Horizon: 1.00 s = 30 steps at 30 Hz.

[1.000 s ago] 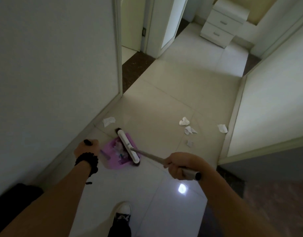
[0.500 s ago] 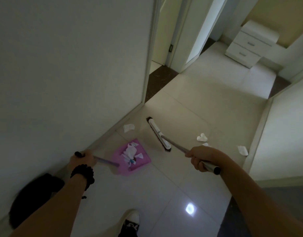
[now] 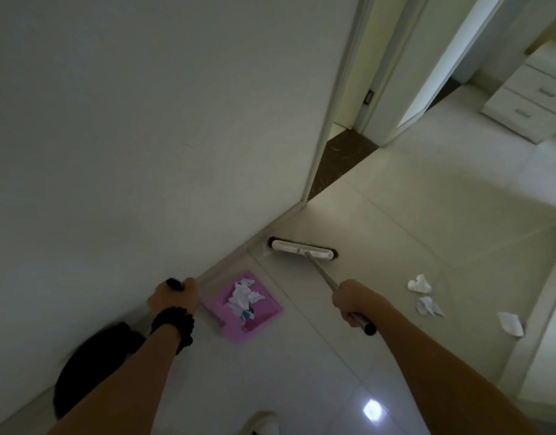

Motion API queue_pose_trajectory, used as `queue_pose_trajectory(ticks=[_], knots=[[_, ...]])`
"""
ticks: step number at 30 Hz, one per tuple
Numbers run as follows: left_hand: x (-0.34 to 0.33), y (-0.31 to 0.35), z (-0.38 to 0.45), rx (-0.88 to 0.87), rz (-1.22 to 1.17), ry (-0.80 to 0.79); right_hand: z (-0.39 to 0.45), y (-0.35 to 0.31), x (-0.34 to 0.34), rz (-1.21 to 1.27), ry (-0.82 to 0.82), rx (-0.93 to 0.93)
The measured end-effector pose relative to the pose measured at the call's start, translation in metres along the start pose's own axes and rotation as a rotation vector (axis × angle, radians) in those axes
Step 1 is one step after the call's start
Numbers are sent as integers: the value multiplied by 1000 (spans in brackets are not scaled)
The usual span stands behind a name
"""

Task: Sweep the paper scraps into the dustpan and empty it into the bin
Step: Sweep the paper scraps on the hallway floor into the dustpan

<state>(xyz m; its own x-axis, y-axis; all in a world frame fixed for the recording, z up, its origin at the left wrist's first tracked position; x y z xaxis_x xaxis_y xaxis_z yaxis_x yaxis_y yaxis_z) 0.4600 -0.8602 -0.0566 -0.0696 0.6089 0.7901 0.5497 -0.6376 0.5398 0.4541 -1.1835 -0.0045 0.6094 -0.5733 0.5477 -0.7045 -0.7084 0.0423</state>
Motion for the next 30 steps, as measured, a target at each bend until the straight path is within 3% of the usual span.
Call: queue_pose_trajectory(ticks=[7, 16, 19, 23, 26, 30], knots=[[-22, 16, 23, -1, -28, 77, 16, -27, -16, -71, -83, -9], [-29, 15, 25, 12, -67, 162, -11, 2, 0, -690, -193, 148], [-23, 10, 22, 35, -88, 182, -16, 34, 17, -285, -214, 41], [-14, 1, 15, 84, -116, 217, -26, 54, 42, 158, -403, -113], [-10, -1, 15, 114, -115, 178, -24, 39, 46, 144, -280, -70], [-4, 6, 25, 96, -115, -17, -10, -2, 32, -62, 0, 42]])
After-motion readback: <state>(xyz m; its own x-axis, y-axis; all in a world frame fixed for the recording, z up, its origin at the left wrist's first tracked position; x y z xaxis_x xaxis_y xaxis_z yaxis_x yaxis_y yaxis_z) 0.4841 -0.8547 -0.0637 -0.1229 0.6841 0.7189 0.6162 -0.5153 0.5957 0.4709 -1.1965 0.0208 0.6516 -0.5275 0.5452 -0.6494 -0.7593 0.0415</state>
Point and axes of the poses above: each hand's wrist, its own z-axis towards the middle knuckle, its own x-axis out of the back of the hand, y = z × x, the point moved 1 cm from there along z, towards the middle knuckle, and after that the axes turned 15 degrees about -x, right-handed, at the moved point
